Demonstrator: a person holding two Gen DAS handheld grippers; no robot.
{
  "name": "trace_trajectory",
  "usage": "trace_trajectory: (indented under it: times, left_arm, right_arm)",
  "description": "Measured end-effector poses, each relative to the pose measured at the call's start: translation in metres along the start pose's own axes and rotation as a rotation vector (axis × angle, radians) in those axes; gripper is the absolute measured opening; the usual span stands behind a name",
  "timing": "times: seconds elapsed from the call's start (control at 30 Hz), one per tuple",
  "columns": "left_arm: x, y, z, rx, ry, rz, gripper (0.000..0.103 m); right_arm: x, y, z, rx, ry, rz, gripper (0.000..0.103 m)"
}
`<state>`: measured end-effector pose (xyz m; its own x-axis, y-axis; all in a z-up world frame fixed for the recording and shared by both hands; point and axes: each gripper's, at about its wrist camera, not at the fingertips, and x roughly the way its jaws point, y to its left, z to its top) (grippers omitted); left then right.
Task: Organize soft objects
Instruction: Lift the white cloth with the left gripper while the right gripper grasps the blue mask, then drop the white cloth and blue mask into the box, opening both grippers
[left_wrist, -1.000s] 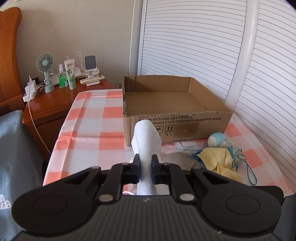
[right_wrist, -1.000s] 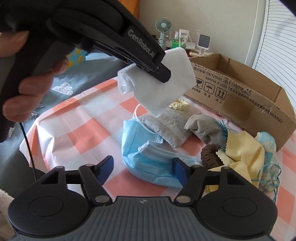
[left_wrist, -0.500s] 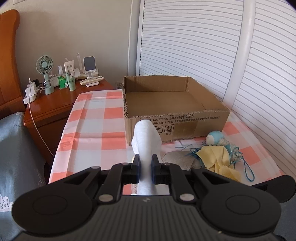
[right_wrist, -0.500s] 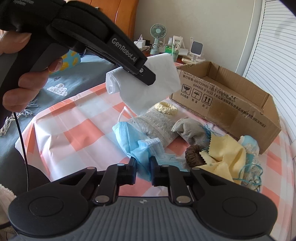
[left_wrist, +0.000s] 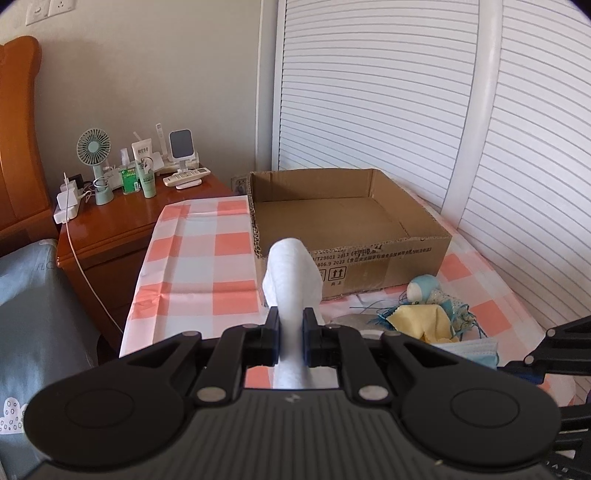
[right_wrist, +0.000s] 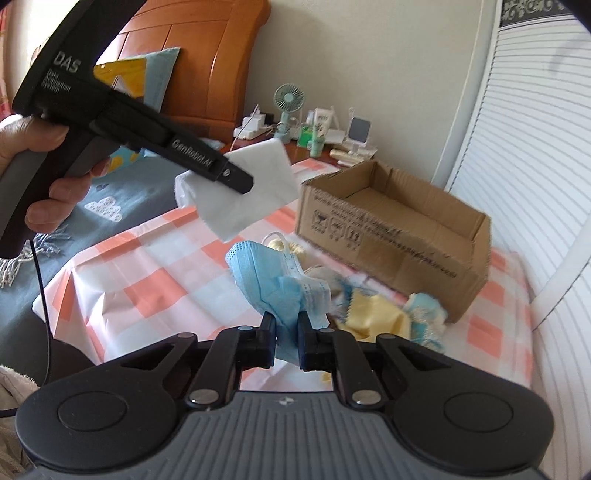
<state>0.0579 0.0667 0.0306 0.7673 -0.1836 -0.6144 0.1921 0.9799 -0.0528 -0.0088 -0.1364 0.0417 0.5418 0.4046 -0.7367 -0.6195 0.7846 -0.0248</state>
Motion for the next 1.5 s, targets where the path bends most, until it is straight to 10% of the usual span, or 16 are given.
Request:
trace_trajectory:
  times: [0.5,0.8,0.87,0.97,1.5]
  left_arm:
    - [0.035,-0.013,0.079,0.094,-0.051,-0.020,0.010]
    - [0.130,-0.022,0.141,0.114,-0.026,0.016,0.012]
    - [0.158,-0.020,0.146,0.115,0.003,-0.001,0.025]
    - [0.186,-0.019,0.143,0.107,0.032,0.047,0.076]
    - [0.072,-0.005,0.084,0.141,0.008,0.109,0.099]
  right_arm:
    - [-0.030,-0.077,0.042,0.113,-0.098,-0.097,0.014]
    - [-0.010,-0.128,0.063,0.160,-0.111,-0.177,0.014]
    - [-0.004,-0.138,0.067,0.169,-0.108,-0.190,0.014]
    - [0.004,-0.151,0.069,0.189,-0.102,-0.201,0.014]
    - [0.058,-0.186,0.101,0.222,-0.047,-0.185,0.014]
